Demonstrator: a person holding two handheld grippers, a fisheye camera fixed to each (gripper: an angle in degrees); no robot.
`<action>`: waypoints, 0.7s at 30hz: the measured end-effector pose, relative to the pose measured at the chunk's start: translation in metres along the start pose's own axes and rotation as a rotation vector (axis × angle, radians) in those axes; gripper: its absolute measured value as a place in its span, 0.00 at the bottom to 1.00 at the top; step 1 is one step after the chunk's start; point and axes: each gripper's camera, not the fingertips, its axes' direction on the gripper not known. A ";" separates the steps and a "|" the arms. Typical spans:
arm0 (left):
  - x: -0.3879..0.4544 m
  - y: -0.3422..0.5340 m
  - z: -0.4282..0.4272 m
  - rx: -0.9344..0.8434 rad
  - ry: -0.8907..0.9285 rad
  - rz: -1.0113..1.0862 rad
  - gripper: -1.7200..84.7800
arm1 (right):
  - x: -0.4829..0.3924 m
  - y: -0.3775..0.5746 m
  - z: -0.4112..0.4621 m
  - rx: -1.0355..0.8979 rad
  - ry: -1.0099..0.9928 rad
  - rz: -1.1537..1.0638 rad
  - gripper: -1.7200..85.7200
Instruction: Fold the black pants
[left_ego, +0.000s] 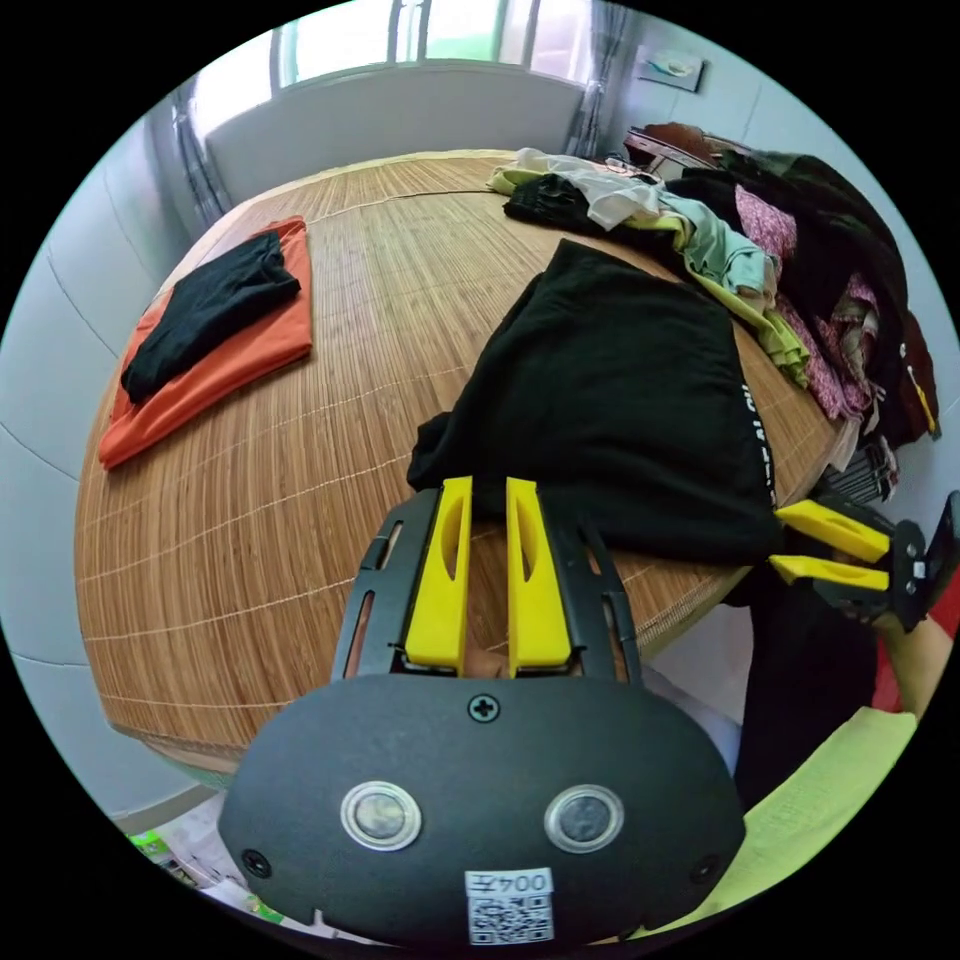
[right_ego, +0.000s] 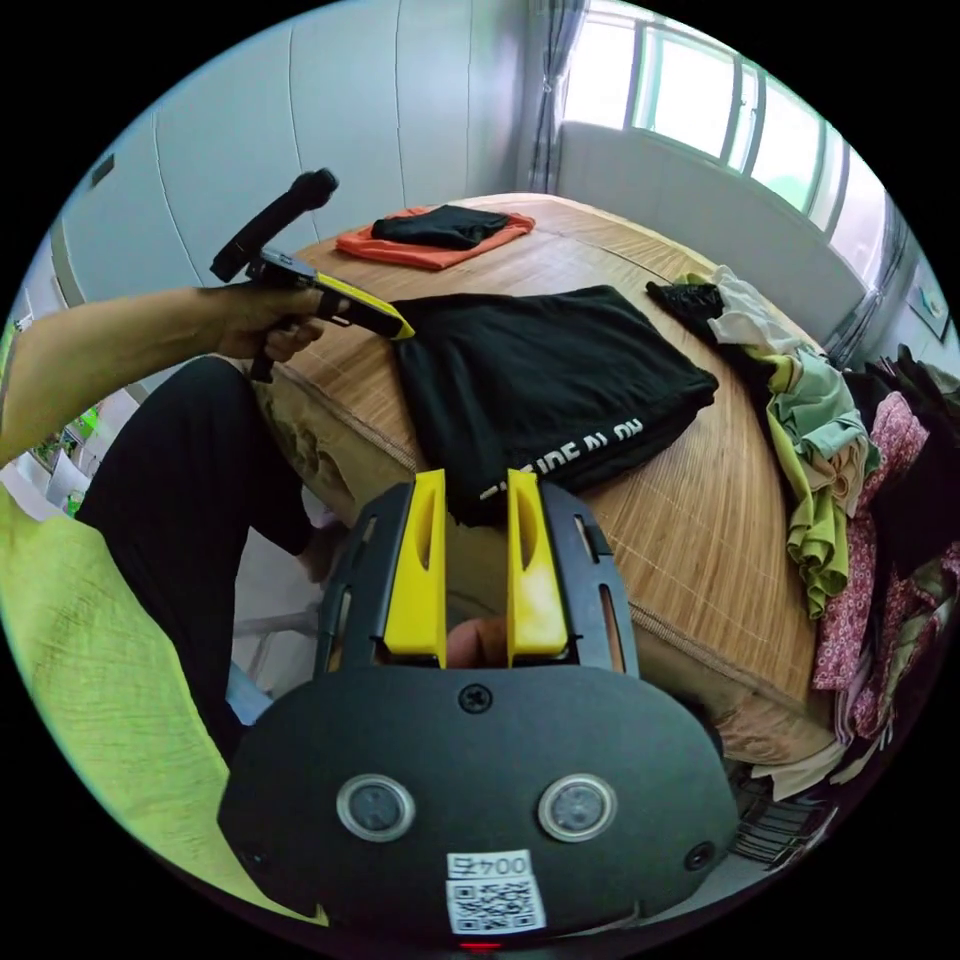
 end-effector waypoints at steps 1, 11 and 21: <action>0.000 -0.001 0.001 -0.003 0.004 -0.013 0.06 | -0.004 -0.007 -0.002 0.012 0.003 -0.019 0.13; 0.006 -0.013 0.002 -0.059 0.008 0.010 0.05 | 0.002 -0.009 0.020 -0.049 -0.027 -0.066 0.12; 0.023 -0.055 -0.016 0.034 -0.041 0.153 0.04 | 0.141 -0.069 0.019 0.058 0.020 0.425 0.13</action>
